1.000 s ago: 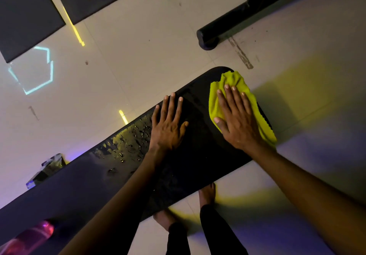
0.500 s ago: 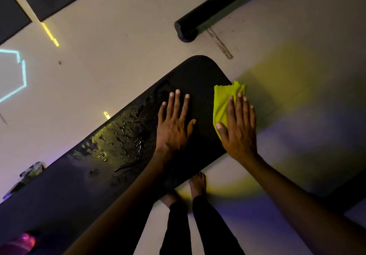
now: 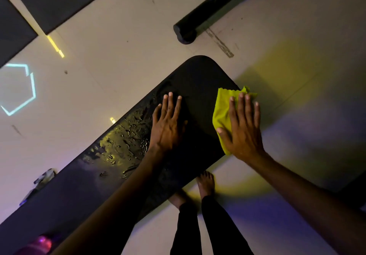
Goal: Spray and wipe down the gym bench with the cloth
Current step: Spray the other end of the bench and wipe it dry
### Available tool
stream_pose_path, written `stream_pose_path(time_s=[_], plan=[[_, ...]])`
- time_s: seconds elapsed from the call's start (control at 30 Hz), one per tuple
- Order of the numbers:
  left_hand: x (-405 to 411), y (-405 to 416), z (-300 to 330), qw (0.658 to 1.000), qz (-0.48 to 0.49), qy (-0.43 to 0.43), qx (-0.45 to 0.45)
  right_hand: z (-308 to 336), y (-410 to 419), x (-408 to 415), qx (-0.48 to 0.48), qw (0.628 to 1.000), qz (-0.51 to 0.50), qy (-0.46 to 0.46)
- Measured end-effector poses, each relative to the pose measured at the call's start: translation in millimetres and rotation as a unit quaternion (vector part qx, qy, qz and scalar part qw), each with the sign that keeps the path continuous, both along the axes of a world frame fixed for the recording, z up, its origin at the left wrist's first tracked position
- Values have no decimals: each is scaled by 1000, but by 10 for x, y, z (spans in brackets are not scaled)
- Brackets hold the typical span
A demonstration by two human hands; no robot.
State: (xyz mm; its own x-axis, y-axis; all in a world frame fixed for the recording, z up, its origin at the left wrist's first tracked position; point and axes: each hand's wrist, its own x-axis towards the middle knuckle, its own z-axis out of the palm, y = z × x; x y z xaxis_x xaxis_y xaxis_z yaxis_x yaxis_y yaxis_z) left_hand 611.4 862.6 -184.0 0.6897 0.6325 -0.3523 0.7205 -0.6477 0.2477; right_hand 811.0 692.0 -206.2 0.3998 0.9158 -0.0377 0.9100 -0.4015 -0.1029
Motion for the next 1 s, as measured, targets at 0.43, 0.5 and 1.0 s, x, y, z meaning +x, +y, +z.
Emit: stream_pose_path(time_s=[0.43,0.5,1.0], plan=[[-548,169,-16,993,118,17,25,125,1333,-284,-19,998,32,50],[-526,141,-17,992,119,22,34,120,1489,-322,-30,997,44,49],[-500,69,-58,990,132,27,40,122,1760,-271,-35,991,-128,33]])
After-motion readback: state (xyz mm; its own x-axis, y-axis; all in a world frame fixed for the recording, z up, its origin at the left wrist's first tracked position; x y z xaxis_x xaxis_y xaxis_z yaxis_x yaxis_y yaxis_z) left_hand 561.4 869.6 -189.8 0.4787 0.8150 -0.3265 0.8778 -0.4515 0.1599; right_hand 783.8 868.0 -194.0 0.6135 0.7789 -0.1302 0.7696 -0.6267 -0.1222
